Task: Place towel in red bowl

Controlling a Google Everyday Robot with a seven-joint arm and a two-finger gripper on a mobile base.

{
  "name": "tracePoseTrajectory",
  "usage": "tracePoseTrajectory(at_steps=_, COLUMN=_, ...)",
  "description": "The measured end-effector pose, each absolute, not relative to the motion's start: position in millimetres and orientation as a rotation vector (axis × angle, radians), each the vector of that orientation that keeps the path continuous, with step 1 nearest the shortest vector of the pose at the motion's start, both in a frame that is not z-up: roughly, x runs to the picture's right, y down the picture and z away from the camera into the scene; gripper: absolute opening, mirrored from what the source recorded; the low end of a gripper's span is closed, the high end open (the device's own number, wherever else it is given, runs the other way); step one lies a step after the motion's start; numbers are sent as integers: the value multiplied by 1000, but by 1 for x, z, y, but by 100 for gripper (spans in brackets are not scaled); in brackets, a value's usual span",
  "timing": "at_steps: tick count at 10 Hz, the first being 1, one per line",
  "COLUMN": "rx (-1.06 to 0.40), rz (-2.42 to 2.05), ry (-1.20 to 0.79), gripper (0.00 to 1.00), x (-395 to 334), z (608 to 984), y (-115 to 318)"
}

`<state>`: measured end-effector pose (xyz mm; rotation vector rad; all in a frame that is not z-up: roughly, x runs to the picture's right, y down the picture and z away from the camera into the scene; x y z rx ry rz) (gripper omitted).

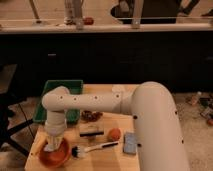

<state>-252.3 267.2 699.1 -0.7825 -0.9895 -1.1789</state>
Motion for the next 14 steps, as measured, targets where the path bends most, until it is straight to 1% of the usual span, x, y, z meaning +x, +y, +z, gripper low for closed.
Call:
tracePoseTrajectory(at_steps=1, rx=-782, rz=-1182, ry=-993, gripper=76, x=-253, z=698, y=268)
tracePoseTrajectory(at_steps=2, rx=-783, rz=-1182, ry=-996, gripper=80, x=-253, z=698, y=269)
tracePoseTrajectory(at_steps=14, rx=-776, rz=-1190, ry=-995, gripper=80, x=-256, z=692, y=269)
